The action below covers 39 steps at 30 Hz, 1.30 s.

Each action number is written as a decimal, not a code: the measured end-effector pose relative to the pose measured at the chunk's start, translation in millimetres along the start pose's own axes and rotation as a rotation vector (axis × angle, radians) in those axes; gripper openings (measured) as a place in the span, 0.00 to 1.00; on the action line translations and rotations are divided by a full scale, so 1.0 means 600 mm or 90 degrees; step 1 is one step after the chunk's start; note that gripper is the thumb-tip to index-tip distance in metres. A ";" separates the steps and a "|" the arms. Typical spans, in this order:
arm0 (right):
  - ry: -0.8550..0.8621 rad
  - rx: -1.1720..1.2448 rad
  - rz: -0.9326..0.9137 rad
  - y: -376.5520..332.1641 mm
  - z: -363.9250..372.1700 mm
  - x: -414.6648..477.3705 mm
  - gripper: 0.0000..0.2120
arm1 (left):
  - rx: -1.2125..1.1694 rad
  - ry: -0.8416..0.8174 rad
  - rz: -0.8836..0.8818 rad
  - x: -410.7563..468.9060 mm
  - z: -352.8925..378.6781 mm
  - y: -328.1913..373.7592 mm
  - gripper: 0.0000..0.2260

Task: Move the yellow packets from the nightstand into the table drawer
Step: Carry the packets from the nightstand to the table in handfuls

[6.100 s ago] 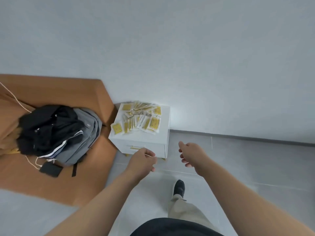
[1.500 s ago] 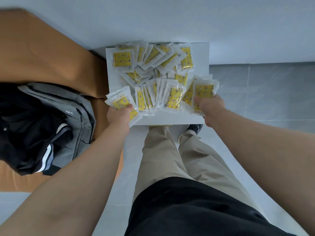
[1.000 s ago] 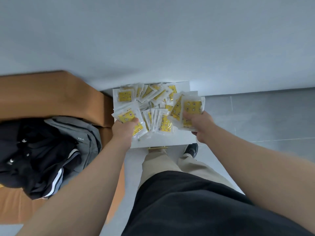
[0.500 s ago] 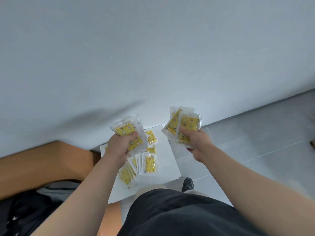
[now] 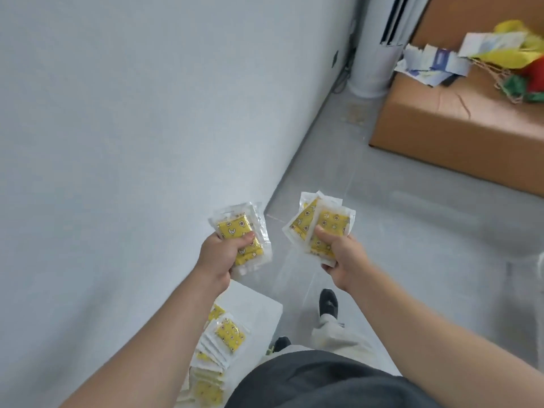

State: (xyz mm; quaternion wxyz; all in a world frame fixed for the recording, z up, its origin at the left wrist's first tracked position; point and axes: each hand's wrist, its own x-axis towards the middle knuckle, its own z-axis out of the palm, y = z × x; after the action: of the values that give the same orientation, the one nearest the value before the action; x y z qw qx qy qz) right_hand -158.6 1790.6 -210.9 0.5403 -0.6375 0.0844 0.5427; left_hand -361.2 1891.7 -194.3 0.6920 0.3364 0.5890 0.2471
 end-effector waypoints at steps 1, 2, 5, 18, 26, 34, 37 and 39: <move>0.025 0.032 -0.004 0.001 -0.031 -0.007 0.12 | 0.022 -0.032 -0.009 0.002 0.027 -0.005 0.08; 0.049 0.065 -0.010 0.001 -0.064 -0.014 0.11 | 0.046 -0.062 -0.021 0.002 0.055 -0.012 0.08; 0.122 0.164 -0.039 -0.002 -0.168 -0.037 0.13 | 0.110 -0.149 -0.043 -0.010 0.156 -0.030 0.10; 0.308 0.495 -0.158 -0.034 -0.602 -0.132 0.18 | 0.354 -0.392 -0.037 -0.163 0.620 -0.153 0.13; 0.391 0.562 -0.185 -0.052 -0.895 -0.197 0.17 | 0.430 -0.490 -0.075 -0.301 0.900 -0.301 0.13; 0.463 0.662 -0.160 -0.063 -1.075 -0.195 0.12 | 0.524 -0.548 -0.100 -0.352 1.115 -0.396 0.16; 0.506 0.685 -0.158 -0.083 -1.147 -0.178 0.12 | 0.557 -0.568 -0.124 -0.347 1.216 -0.432 0.16; 0.536 0.697 -0.160 -0.102 -1.199 -0.163 0.13 | 0.584 -0.592 -0.139 -0.342 1.291 -0.456 0.15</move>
State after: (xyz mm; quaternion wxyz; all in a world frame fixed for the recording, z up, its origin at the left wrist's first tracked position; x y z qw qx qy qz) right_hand 277.4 1206.9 -222.0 0.7638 -0.4345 0.4733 0.0621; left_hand 346.2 1426.6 -206.3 0.6817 0.6069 0.3053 -0.2716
